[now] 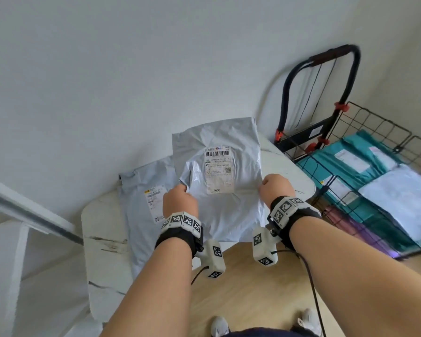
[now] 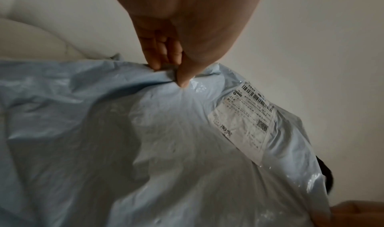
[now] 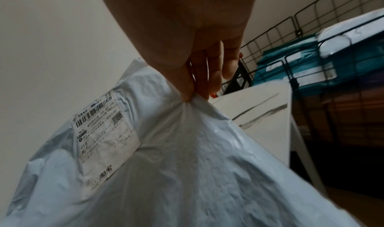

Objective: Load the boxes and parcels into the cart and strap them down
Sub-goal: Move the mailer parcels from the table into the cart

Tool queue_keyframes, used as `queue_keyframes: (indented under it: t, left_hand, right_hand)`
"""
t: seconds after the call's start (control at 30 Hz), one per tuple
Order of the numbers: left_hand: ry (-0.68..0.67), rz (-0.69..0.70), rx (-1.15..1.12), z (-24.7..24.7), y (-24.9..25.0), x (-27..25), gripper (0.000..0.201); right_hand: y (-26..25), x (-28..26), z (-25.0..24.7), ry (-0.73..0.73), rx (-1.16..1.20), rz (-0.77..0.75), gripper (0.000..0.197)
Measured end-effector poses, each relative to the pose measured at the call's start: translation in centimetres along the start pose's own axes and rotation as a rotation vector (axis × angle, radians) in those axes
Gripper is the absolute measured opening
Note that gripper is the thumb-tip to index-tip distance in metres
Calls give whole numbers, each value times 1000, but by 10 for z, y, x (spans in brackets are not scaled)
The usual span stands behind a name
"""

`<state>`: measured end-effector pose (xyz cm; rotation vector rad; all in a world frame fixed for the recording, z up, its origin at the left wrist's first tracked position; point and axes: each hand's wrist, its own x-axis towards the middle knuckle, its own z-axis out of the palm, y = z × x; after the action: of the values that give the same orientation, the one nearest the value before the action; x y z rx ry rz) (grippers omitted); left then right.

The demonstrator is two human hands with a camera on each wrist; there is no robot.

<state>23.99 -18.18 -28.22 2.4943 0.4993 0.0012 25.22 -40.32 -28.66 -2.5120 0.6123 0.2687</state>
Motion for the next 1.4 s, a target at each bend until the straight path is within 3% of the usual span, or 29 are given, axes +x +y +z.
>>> queue_keyframes:
  t: [0.37,0.6,0.8,1.1,1.4]
  left_hand:
    - [-127,154,45,124,171,-47,36]
    - [-208,252,71,203,281,-86,35]
    - [-282,323,89,256,357,-103,38]
    - [-365,468,159,326,450,-75,33]
    - [-470,533,230,411,501,6,26]
  right_hand:
    - [176,66,-105,-58,12,191,29]
    - [289,107,-164,-18,61,306,16]
    - [360,139,-209,26,192,395,20]
    - [409,197,-227,47,290,530,10]
    - [419,284,-213,16,422,689,10]
